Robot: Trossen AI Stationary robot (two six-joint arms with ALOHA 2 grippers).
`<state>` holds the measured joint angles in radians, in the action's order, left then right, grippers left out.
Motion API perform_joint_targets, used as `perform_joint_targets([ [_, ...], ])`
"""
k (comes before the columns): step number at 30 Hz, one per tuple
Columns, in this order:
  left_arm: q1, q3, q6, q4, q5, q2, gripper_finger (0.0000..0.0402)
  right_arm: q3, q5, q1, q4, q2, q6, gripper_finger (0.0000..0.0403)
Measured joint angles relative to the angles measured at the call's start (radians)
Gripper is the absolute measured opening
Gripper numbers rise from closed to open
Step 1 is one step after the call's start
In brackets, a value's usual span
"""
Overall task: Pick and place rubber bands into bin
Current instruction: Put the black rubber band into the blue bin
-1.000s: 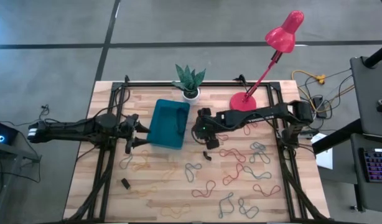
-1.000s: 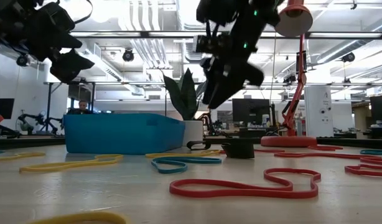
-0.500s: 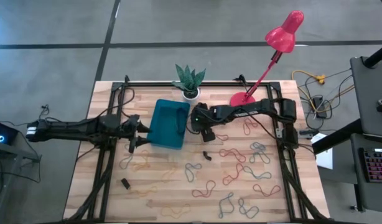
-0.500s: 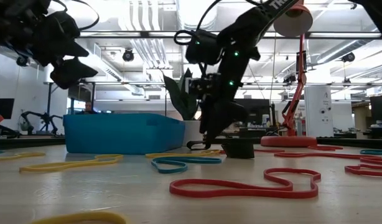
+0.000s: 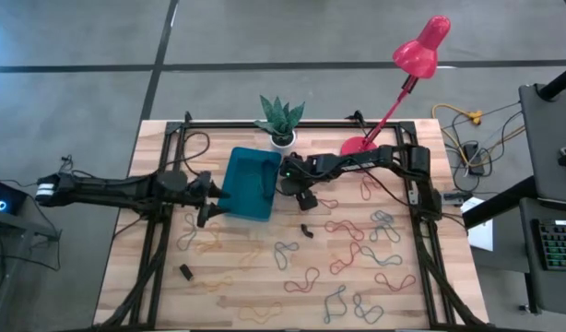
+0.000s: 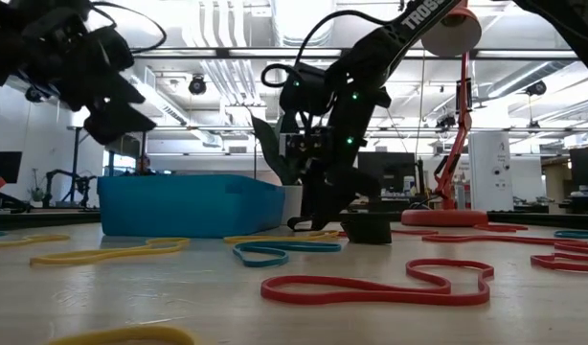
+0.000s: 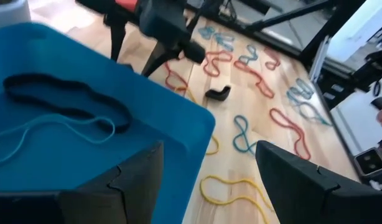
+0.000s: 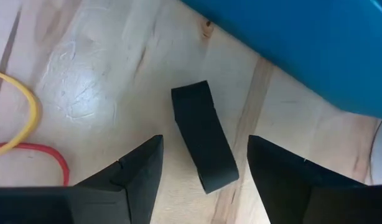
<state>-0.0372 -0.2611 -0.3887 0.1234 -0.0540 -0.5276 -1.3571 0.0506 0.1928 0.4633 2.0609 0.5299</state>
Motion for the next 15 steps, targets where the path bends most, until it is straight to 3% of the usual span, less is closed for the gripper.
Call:
perform_joint_targets([
  [5, 0.0, 0.0, 0.0, -0.047, 0.0, -0.025, 0.024, 0.001, -0.024, 0.009, 0.01, 0.0, -0.083, 0.0175],
  [15, 0.0, -0.003, 0.002, -0.099, -0.003, -0.037, 0.024, -0.032, -0.045, 0.007, 0.119, -0.023, -0.331, 0.0019],
])
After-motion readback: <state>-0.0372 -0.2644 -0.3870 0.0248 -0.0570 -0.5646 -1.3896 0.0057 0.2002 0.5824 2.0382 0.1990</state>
